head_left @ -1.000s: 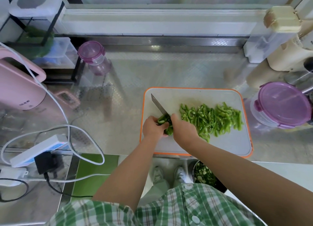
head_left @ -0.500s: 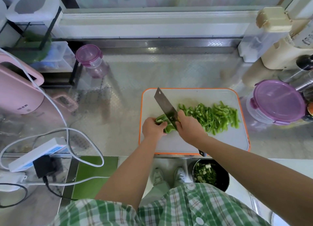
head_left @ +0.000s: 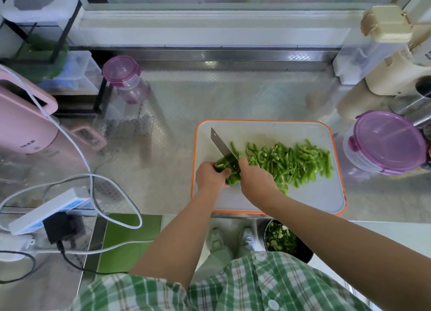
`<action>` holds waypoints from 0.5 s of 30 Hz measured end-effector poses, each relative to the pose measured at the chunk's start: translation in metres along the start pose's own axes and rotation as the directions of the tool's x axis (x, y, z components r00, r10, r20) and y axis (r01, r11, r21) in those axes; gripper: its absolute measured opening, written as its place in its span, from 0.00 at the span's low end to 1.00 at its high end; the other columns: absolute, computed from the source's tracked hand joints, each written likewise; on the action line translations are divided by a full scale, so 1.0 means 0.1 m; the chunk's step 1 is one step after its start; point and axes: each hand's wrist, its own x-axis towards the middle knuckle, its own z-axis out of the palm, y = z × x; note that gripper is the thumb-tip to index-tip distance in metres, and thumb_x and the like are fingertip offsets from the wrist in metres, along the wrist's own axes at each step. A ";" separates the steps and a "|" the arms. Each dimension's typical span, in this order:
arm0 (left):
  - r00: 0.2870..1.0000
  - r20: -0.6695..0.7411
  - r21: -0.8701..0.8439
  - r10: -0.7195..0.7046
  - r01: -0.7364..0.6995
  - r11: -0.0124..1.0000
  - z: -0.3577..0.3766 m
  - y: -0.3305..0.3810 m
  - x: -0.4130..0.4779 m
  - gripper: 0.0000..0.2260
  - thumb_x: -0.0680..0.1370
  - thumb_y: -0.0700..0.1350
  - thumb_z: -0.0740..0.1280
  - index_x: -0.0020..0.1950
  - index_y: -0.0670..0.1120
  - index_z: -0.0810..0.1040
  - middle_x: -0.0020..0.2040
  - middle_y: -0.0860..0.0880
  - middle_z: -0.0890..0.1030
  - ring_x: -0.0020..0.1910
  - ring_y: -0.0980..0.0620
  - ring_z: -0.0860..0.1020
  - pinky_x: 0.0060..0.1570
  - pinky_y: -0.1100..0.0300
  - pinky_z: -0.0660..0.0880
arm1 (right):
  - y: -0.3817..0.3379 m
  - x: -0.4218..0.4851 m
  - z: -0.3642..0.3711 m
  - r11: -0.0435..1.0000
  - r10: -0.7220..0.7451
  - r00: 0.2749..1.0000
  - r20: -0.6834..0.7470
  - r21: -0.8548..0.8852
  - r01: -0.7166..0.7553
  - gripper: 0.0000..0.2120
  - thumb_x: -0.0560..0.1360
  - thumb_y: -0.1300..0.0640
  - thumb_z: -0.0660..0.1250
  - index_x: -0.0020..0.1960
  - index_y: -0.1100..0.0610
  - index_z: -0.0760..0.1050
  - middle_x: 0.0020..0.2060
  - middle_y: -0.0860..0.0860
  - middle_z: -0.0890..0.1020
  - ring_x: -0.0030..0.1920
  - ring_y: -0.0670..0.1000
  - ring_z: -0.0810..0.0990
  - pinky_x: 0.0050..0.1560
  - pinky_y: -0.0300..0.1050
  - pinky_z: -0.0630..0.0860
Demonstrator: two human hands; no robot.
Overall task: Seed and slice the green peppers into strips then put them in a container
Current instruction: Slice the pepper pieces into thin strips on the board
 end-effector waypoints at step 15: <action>0.999 -0.038 -0.123 0.024 -0.028 0.992 -0.09 0.09 -0.25 0.14 0.72 0.34 0.75 0.51 0.41 0.71 0.46 0.41 0.79 0.43 0.42 0.81 0.43 0.41 0.81 | 0.10 0.02 0.00 0.956 0.009 0.994 -0.113 0.292 0.024 0.06 0.81 0.59 0.56 0.55 0.61 0.62 0.28 0.50 0.68 0.27 0.55 0.69 0.24 0.44 0.59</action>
